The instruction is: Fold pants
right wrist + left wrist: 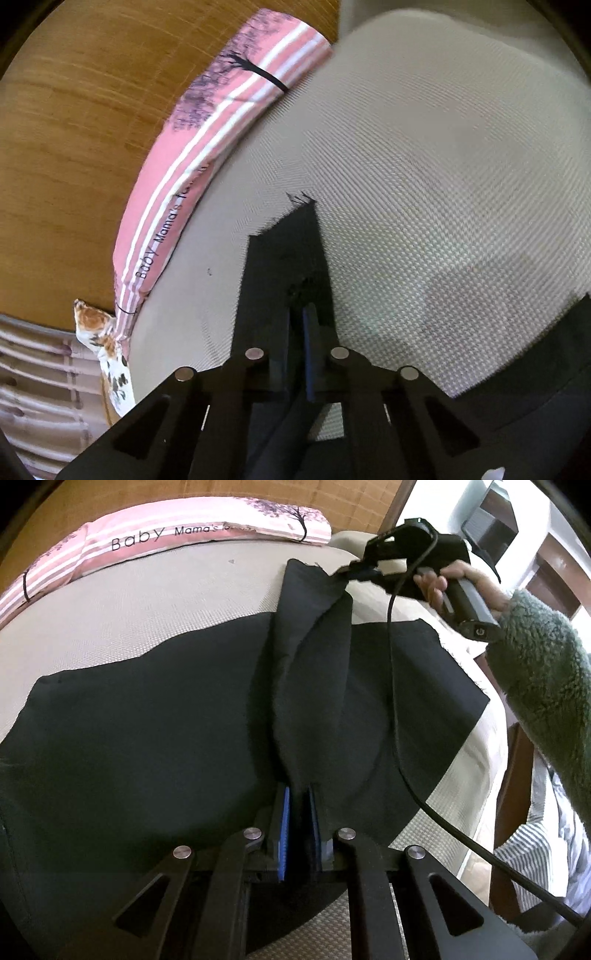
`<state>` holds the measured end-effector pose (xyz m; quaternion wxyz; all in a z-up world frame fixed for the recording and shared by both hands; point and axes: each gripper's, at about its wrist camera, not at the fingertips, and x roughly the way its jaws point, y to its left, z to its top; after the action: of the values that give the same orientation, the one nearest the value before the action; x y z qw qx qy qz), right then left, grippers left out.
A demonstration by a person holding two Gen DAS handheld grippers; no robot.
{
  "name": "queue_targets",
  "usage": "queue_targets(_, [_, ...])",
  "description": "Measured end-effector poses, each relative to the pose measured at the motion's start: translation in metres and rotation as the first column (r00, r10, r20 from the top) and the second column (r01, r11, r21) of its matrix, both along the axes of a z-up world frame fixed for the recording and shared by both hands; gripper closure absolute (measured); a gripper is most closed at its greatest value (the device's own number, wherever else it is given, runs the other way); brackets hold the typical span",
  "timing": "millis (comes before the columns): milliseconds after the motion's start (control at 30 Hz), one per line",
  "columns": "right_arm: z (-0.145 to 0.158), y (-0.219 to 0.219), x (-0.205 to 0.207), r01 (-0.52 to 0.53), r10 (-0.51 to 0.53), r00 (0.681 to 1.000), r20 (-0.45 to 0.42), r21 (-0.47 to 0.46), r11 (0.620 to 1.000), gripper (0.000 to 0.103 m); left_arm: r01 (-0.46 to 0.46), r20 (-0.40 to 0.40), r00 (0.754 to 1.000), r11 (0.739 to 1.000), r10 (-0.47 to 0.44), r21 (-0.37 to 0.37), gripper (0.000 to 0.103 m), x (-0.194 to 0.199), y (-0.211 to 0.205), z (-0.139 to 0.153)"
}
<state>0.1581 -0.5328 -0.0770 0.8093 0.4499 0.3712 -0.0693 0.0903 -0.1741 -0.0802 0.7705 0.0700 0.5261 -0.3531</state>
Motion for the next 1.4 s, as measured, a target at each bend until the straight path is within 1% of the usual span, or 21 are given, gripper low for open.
queue_targets(133, [0.029, 0.0, -0.023, 0.017, -0.017, 0.997, 0.072, -0.012, 1.0, 0.098, 0.015, 0.006, 1.0, 1.0, -0.015, 0.011, 0.086, -0.002, -0.006, -0.001])
queue_targets(233, [0.058, -0.003, -0.059, 0.041, -0.035, 0.991, 0.129, -0.047, 0.998, 0.099, 0.036, 0.028, 0.999, 0.999, -0.036, 0.019, 0.086, -0.005, -0.011, -0.001])
queue_targets(300, [0.075, -0.007, -0.094, 0.073, -0.061, 0.986, 0.155, -0.076, 0.994, 0.099, 0.061, 0.053, 0.997, 0.998, -0.062, 0.017, 0.087, -0.009, -0.015, 0.001])
queue_targets(367, [0.084, -0.01, -0.127, 0.108, -0.09, 0.983, 0.161, -0.11, 0.988, 0.099, 0.088, 0.086, 0.992, 0.995, -0.091, 0.036, 0.089, -0.014, -0.021, 0.002])
queue_targets(400, [0.086, -0.013, -0.151, 0.142, -0.122, 0.979, 0.162, -0.12, 0.983, 0.099, 0.101, 0.091, 0.99, 0.994, -0.105, 0.041, 0.09, -0.016, -0.024, 0.003])
queue_targets(467, [0.081, -0.016, -0.187, 0.193, -0.175, 0.973, 0.15, -0.115, 0.974, 0.099, 0.126, 0.124, 0.983, 0.99, -0.133, 0.063, 0.09, -0.024, -0.03, 0.004])
queue_targets(533, [0.063, -0.019, -0.223, 0.252, -0.239, 0.965, 0.107, -0.121, 0.96, 0.099, 0.15, 0.153, 0.975, 0.985, -0.161, 0.081, 0.09, -0.029, -0.035, 0.006])
queue_targets(600, [0.039, -0.021, -0.243, 0.285, -0.282, 0.959, 0.041, -0.117, 0.952, 0.099, 0.16, 0.148, 0.974, 0.982, -0.173, 0.098, 0.09, -0.03, -0.037, 0.003])
queue_targets(633, [0.021, -0.023, -0.251, 0.302, -0.304, 0.953, -0.002, -0.099, 0.948, 0.099, 0.166, 0.136, 0.974, 0.98, -0.18, 0.111, 0.09, -0.03, -0.038, -0.001])
queue_targets(700, [-0.009, -0.025, -0.257, 0.325, -0.331, 0.942, -0.063, -0.084, 0.942, 0.099, 0.177, 0.156, 0.968, 0.975, -0.198, 0.136, 0.09, -0.033, -0.041, -0.002])
queue_targets(767, [-0.029, -0.026, -0.26, 0.347, -0.35, 0.932, -0.091, -0.049, 0.937, 0.1, 0.206, 0.193, 0.951, 0.961, -0.241, 0.184, 0.09, -0.038, -0.045, -0.002])
queue_targets(833, [-0.029, -0.026, -0.261, 0.359, -0.361, 0.929, -0.076, -0.04, 0.933, 0.1, 0.219, 0.211, 0.942, 0.954, -0.261, 0.205, 0.09, -0.041, -0.046, -0.001])
queue_targets(900, [-0.017, -0.025, -0.262, 0.356, -0.359, 0.932, -0.042, -0.059, 0.933, 0.1, 0.232, 0.217, 0.937, 0.952, -0.274, 0.201, 0.091, -0.042, -0.044, 0.003])
queue_targets(1000, [0.004, -0.016, -0.27, 0.351, -0.353, 0.936, 0.004, -0.102, 0.931, 0.1, 0.253, 0.235, 0.928, 0.951, -0.29, 0.175, 0.093, -0.045, -0.041, 0.016])
queue_targets(1067, [0.006, -0.013, -0.277, 0.352, -0.355, 0.935, 0.001, -0.123, 0.928, 0.1, 0.283, 0.236, 0.919, 0.945, -0.316, 0.165, 0.093, -0.05, -0.038, 0.021])
queue_targets(1133, [-0.005, -0.013, -0.281, 0.348, -0.355, 0.934, -0.031, -0.132, 0.928, 0.1, 0.295, 0.226, 0.917, 0.94, -0.329, 0.172, 0.093, -0.053, -0.037, 0.018])
queue_targets(1233, [-0.036, -0.012, -0.281, 0.347, -0.361, 0.926, -0.111, -0.128, 0.929, 0.1, 0.294, 0.183, 0.926, 0.934, -0.331, 0.203, 0.093, -0.051, -0.04, 0.002])
queue_targets(1267, [-0.044, -0.011, -0.28, 0.342, -0.358, 0.925, -0.125, -0.132, 0.931, 0.1, 0.291, 0.177, 0.928, 0.934, -0.328, 0.206, 0.093, -0.05, -0.041, -0.002])
queue_targets(1333, [-0.044, -0.012, -0.28, 0.348, -0.364, 0.923, -0.125, -0.134, 0.928, 0.101, 0.281, 0.172, 0.933, 0.939, -0.316, 0.199, 0.091, -0.047, -0.04, -0.001])
queue_targets(1400, [-0.04, -0.013, -0.281, 0.344, -0.361, 0.922, -0.137, -0.133, 0.929, 0.087, 0.276, 0.158, 0.938, 0.941, -0.308, 0.193, 0.089, -0.046, -0.04, 0.0])
